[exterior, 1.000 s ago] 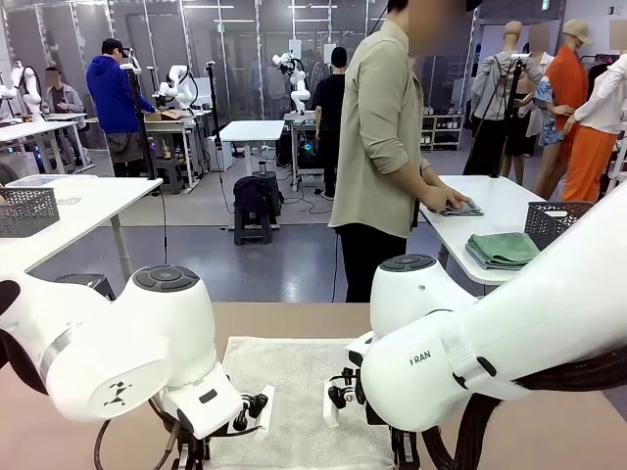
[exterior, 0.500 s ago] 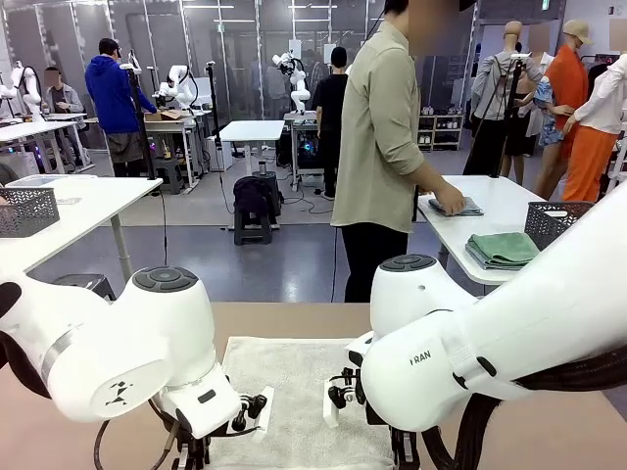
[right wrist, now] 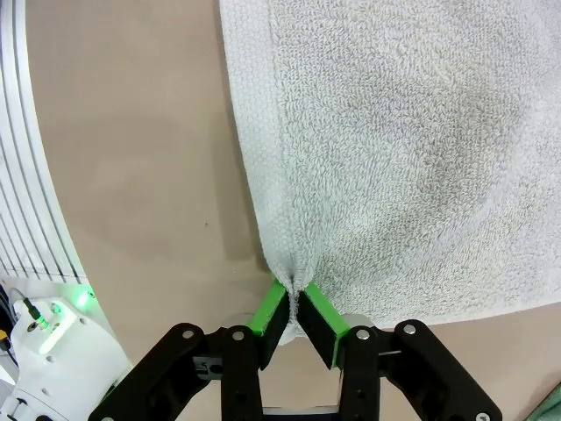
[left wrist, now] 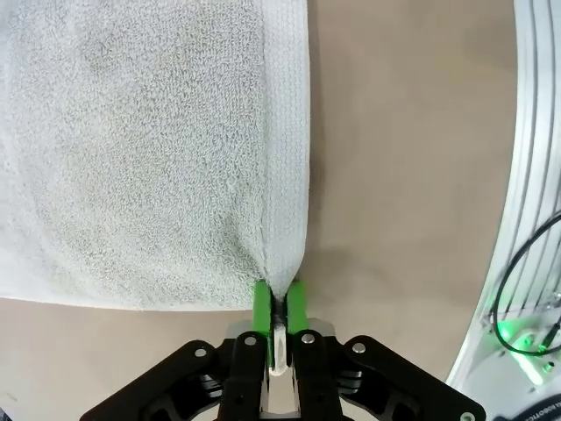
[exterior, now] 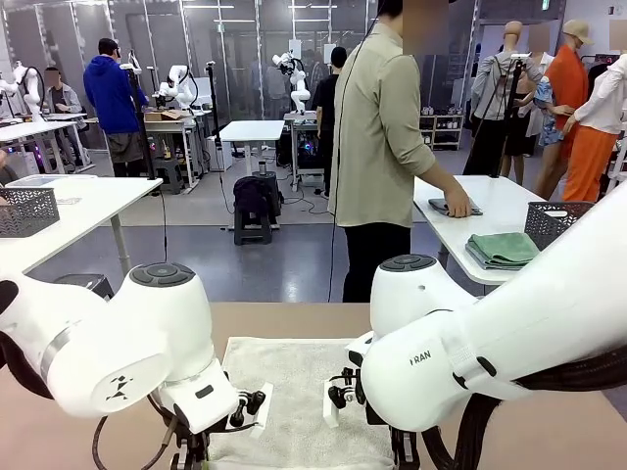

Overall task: Fold the towels and place them in the basket.
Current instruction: When a person lays out a Towel with hook on the table, fold it in half twice.

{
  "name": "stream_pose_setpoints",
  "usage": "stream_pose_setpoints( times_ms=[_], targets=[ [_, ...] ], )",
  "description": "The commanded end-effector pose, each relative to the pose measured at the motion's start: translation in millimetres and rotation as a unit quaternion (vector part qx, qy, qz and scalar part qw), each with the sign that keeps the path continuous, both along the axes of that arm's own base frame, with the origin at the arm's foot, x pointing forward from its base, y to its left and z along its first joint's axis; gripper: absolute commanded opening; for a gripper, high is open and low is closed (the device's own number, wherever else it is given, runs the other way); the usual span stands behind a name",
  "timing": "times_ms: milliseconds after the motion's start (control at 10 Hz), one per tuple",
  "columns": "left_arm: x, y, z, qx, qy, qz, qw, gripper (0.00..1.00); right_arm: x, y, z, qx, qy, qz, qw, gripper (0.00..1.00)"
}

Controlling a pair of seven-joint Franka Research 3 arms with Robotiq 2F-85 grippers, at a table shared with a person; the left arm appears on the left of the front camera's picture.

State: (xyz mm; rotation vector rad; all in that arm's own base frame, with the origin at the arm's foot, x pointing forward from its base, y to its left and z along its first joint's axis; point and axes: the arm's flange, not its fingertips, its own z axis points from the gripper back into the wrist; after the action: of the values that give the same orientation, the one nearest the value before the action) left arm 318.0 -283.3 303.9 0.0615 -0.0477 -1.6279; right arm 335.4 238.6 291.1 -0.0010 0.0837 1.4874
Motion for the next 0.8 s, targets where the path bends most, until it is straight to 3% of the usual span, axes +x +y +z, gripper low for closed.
stream_pose_setpoints(
  times_ms=[0,400,500,600,700],
  targets=[
    [0,6,15,-0.022,0.011,-0.003,1.000,0.00,0,0,0,0.000,0.000,0.001,1.000,0.00],
    [2,1,8,-0.015,0.001,0.002,1.000,0.00,0,0,0,0.000,0.000,0.001,1.000,0.00],
    [2,1,8,-0.015,0.001,0.002,1.000,0.00,0,0,0,0.000,0.000,0.000,1.000,0.12],
    [2,3,11,-0.022,0.001,0.007,1.000,0.08,-2,3,6,-0.006,-0.003,0.011,1.000,0.12],
    [3,3,18,-0.009,-0.005,0.010,1.000,0.08,-1,-1,17,-0.007,-0.012,0.007,1.000,0.12]
  ],
)
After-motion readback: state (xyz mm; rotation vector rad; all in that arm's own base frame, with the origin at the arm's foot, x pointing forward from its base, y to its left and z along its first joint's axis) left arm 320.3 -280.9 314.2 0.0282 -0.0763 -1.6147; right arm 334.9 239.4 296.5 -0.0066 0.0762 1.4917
